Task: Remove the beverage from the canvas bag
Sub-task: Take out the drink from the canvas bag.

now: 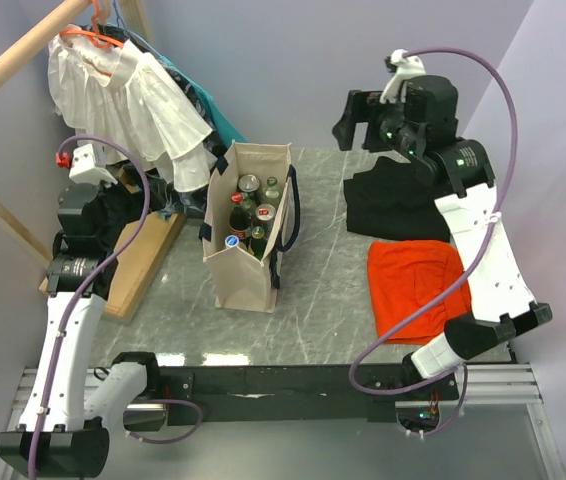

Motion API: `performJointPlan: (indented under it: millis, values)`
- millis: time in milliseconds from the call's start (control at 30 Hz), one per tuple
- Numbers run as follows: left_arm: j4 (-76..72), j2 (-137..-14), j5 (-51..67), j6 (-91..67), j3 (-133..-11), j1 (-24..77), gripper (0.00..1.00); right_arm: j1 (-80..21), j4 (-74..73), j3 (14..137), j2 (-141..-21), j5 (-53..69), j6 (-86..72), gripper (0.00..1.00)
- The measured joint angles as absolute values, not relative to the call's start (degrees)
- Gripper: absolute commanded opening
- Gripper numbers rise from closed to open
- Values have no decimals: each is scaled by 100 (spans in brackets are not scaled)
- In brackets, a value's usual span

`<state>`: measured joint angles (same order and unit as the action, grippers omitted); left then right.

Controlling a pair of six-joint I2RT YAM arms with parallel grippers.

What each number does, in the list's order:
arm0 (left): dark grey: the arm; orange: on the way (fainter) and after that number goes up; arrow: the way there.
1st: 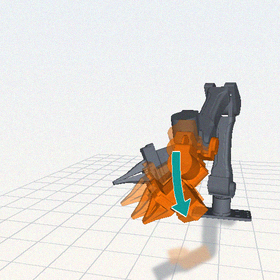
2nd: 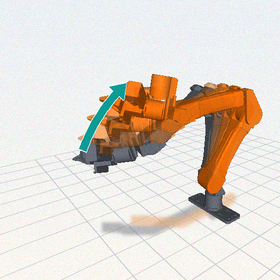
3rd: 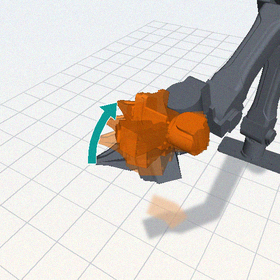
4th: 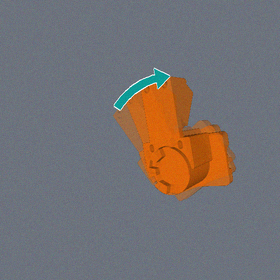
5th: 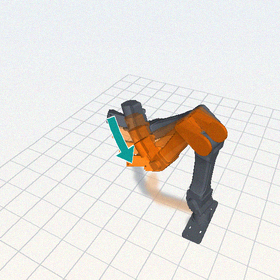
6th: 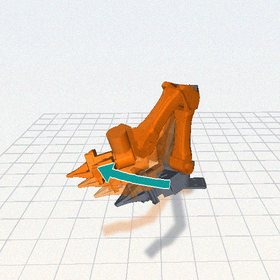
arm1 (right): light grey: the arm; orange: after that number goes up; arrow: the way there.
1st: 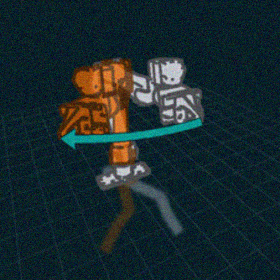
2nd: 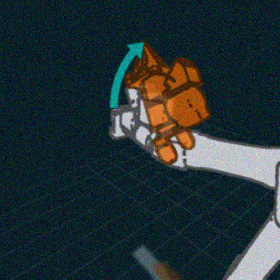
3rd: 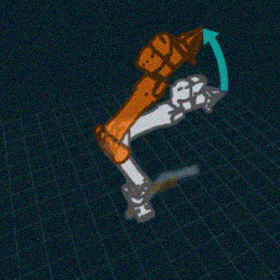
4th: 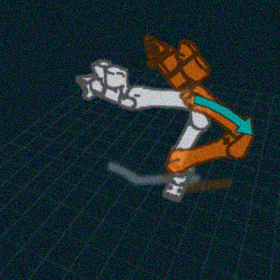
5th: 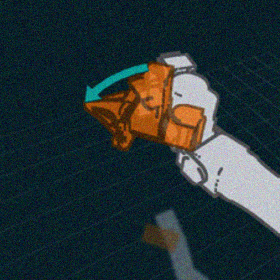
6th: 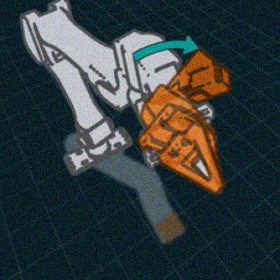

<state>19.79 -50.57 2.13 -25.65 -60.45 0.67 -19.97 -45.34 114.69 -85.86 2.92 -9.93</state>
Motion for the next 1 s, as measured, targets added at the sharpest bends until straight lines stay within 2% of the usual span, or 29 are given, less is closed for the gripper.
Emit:
performJointPlan:
  millis: [500, 1000]
  values:
    - [2073, -4897, 165, -2488, -6012, 69, 96, -3068, -4897, 12217, -9623, 307, -687, 97]
    - [2091, -4630, 152, -2556, -5533, 67, 96, -3760, -4980, 12215, -9730, 395, -419, 90]
